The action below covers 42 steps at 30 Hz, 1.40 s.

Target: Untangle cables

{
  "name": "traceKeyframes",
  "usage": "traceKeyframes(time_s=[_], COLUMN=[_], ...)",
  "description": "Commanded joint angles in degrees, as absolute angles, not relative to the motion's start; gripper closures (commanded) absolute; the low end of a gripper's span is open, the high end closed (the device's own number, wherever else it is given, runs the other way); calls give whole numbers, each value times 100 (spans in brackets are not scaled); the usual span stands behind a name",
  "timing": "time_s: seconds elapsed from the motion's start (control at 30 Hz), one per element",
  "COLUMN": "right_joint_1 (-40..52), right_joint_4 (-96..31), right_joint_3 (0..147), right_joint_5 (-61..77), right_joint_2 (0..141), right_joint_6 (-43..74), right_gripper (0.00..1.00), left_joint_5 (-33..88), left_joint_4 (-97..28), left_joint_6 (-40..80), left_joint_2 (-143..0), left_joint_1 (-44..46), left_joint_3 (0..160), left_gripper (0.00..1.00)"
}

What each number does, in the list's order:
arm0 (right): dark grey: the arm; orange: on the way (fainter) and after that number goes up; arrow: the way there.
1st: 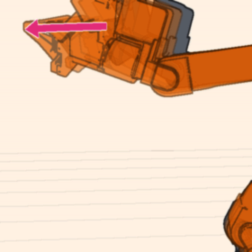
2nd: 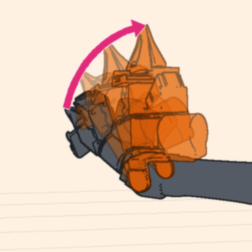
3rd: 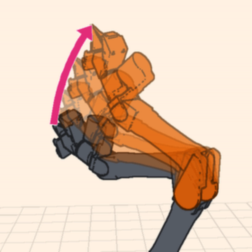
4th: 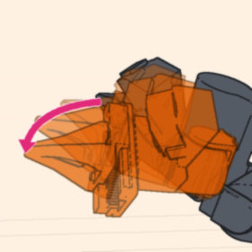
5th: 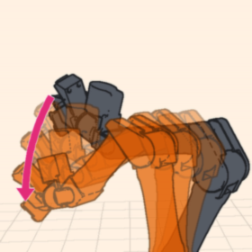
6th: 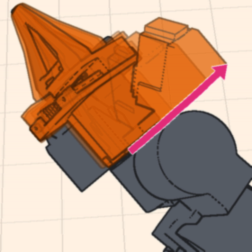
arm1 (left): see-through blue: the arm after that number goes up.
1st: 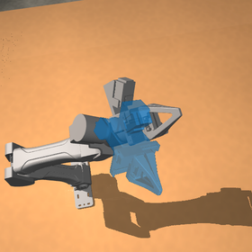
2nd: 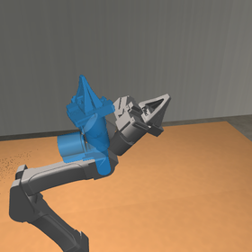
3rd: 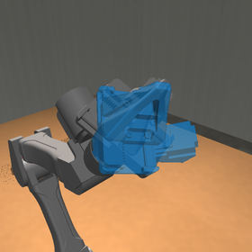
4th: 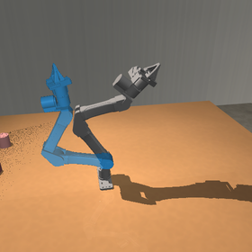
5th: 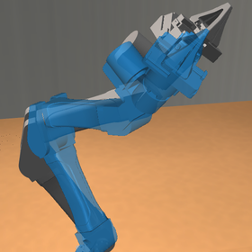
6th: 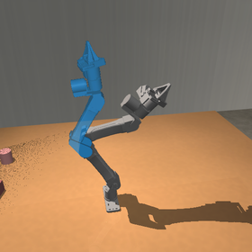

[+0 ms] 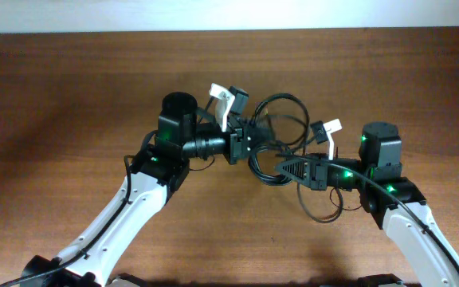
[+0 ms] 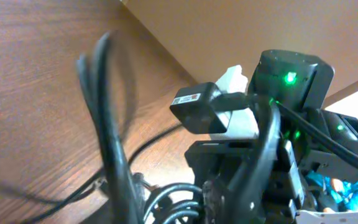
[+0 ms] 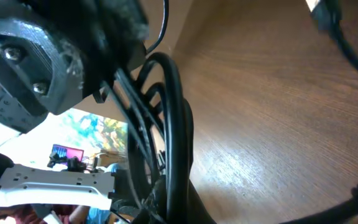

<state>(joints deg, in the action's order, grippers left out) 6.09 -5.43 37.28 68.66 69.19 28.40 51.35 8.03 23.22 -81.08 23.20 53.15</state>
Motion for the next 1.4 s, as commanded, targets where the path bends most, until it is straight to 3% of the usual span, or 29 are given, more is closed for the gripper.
traceKeyframes(time_s=[0.0, 0.03, 0.07, 0.3, 0.43, 0.47, 0.53, 0.6, 0.63, 0.67, 0.7, 0.73, 0.77, 0.8, 1.0, 1.07, 1.13, 1.37], right_joint_1=[602, 602, 602, 602, 602, 602, 602, 602, 602, 602, 602, 602, 602, 602, 602, 602, 602, 602], right_joint_4=[-609, -735, -827, -1055, -1070, -1070, -1066, -1041, -1024, -996, -934, -854, -805, -781, -740, -703, -701, -751], right_joint_3=[3804, 3804, 3804, 3804, 3804, 3804, 3804, 3804, 3804, 3804, 3804, 3804, 3804, 3804, 3804, 3804, 3804, 3804], right_joint_5=[6652, 6407, 6241, 5166, 4547, 4331, 4032, 3979, 3979, 3979, 3981, 3981, 3981, 3981, 3981, 3979, 3983, 3981], right_joint_2=[6945, 6949, 6949, 6949, 6949, 6949, 6949, 6949, 6949, 6949, 6949, 6949, 6949, 6949, 6949, 6949, 6949, 6949], right_joint_6=[2574, 2574, 2574, 2574, 2574, 2571, 2403, 1986, 1824, 1684, 1623, 1538, 1476, 1358, 1199, 1087, 1090, 1092], right_gripper=[96, 96, 96, 96, 96, 96, 96, 96, 96, 96, 96, 96, 96, 96, 96, 96, 96, 96], left_joint_5=[5120, 5120, 5120, 5111, 4602, 4263, 4040, 3948, 3935, 3929, 3913, 3913, 3913, 3916, 3913, 3913, 3916, 3896], left_joint_4=[676, 607, 541, -246, -965, -1275, -1597, -1957, -2080, -2215, -2320, -2427, -2504, -2550, -2558, -2502, -2403, -2193], left_joint_6=[2283, 2283, 2283, 2058, 1918, 1920, 1920, 1922, 1922, 1925, 1990, 2106, 2233, 2355, 3083, 3468, 3745, 4259], left_joint_2=[-8095, -8095, -8095, -8093, -8093, -8093, -8095, -8095, -8095, -8095, -8095, -8095, -8095, -8095, -8095, -8099, -8099, -8099], left_joint_1=[2320, 2320, 2320, 2320, 2320, 2320, 2322, 2322, 2322, 2322, 2322, 2327, 2327, 2327, 2436, 2561, 2696, 2989], left_joint_3=[5395, 5395, 5395, 5395, 5395, 5395, 5395, 5395, 5395, 5395, 5395, 5395, 5395, 5393, 5395, 5393, 5395, 5393], left_gripper=[18, 3, 0, 1, 11, 11, 2, 1, 9, 23, 26, 24, 10, 5, 0, 5, 0, 2])
